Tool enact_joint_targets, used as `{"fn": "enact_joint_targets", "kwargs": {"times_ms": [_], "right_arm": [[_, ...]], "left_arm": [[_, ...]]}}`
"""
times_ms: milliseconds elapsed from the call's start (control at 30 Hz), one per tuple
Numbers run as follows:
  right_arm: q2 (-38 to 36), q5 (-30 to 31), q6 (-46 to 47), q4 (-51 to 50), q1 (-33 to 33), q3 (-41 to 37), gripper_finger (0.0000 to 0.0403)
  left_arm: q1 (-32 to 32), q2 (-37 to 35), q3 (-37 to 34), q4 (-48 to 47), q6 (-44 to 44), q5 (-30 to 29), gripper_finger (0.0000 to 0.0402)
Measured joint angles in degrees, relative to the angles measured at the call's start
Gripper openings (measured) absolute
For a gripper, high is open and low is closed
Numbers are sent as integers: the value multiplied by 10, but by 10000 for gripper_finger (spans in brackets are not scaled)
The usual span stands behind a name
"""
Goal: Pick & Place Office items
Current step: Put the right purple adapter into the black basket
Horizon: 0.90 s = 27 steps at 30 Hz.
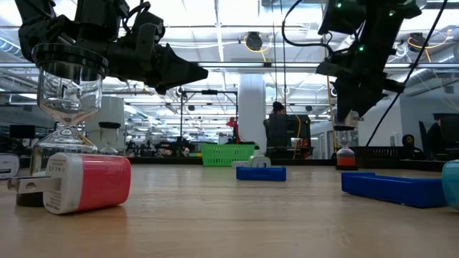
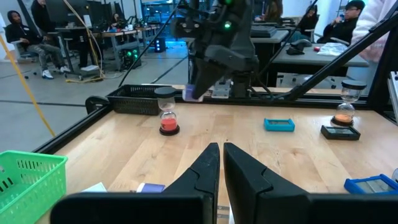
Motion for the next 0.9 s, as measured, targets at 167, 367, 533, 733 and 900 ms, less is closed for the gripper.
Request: {"fn": "enact_joint_targets", "kwargs": {"times_ms": [167, 367, 533, 733, 900], "right_arm": [[0, -1, -32, 0, -62, 0, 131], [0, 0, -85, 3, -159, 0, 131], [0, -35, -131, 36, -223, 0, 131], [-8, -57, -149, 61, -224, 0, 131], [-9, -43, -160, 66, -266, 0, 131]], "left_arm": [[0, 0, 0, 0, 0, 0, 31], [0, 0, 0, 0, 0, 0, 31], [0, 0, 0, 0, 0, 0, 31], [0, 0, 0, 0, 0, 0, 31], [0, 0, 0, -1, 0, 0, 31]]}}
